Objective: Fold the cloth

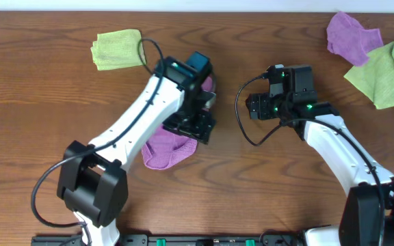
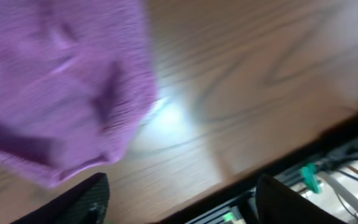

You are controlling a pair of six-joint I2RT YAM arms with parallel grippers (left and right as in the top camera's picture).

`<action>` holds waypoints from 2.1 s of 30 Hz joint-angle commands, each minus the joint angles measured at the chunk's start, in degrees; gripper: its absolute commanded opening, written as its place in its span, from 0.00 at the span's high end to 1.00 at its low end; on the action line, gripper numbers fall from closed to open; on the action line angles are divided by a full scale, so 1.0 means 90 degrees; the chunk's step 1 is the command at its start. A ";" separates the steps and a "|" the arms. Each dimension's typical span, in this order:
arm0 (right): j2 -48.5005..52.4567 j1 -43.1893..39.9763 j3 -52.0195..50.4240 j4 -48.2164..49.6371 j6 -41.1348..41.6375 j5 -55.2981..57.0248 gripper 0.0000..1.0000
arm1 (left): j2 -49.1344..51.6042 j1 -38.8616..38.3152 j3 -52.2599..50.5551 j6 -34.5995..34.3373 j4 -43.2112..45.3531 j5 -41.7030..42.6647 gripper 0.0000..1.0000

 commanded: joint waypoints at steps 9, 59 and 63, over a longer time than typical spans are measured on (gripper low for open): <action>-0.0141 -0.0046 0.0155 -0.0423 -0.0243 -0.0211 0.17 | 0.0129 0.0556 -0.1090 0.0250 0.0775 -0.0075 0.21; -0.0141 -0.0049 0.0175 -0.0265 -0.0248 -0.0087 0.15 | 0.0967 0.0335 -0.1547 0.1865 0.3077 -0.1481 0.61; -0.0141 -0.0049 0.0175 -0.0238 -0.0245 -0.0087 0.15 | 0.0967 0.0335 -0.1547 0.1780 0.3079 -0.1508 0.94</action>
